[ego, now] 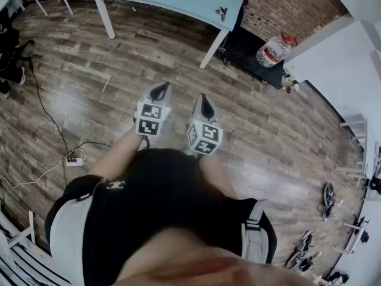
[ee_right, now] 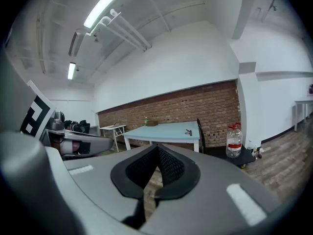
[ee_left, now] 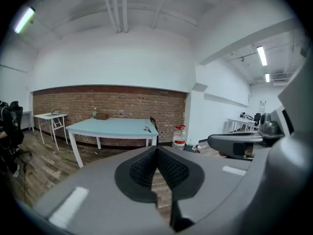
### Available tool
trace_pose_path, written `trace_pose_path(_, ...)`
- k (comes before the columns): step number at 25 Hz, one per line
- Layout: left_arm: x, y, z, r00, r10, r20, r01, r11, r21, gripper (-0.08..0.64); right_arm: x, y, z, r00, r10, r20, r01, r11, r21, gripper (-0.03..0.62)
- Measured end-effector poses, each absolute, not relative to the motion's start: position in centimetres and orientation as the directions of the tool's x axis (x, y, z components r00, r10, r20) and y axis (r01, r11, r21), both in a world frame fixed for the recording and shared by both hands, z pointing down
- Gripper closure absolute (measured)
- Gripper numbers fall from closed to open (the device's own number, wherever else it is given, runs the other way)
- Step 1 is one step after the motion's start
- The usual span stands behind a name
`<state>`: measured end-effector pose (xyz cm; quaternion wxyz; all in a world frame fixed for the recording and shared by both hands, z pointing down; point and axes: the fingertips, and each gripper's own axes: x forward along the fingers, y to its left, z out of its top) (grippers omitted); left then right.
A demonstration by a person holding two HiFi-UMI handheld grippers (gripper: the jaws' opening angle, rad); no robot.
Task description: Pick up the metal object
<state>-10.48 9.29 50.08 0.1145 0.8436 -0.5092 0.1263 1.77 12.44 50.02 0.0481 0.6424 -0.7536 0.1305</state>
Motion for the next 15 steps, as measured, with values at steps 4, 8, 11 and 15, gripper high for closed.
trace_pose_path(4, -10.9, 9.5, 50.5, 0.457, -0.825, 0.332, -0.884, -0.462, 0.068, 0.561, 1.2, 12.9, 50.1, -0.166, -0.954, 0.248, -0.982, 0.137, -0.129, 0.580)
trace_pose_path(8, -10.5, 9.5, 49.9, 0.464, -0.823, 0.327, -0.880, -0.471, 0.064, 0.561, 1.8, 13.0, 50.0, -0.149, -0.960, 0.237, -0.983, 0.118, -0.138, 0.581)
trace_pose_path(11, -9.8, 9.3, 50.1, 0.470, -0.819, 0.331, -0.877, -0.477, 0.063, 0.561, 2.4, 12.8, 49.9, -0.154, -0.962, 0.225, -0.979, 0.118, -0.167, 0.580)
trace_pose_path(15, -9.0, 9.1, 50.2, 0.471, -0.816, 0.336, -0.875, -0.479, 0.065, 0.561, 3.1, 12.6, 50.0, -0.158, -0.961, 0.228, -0.978, 0.119, -0.173, 0.580)
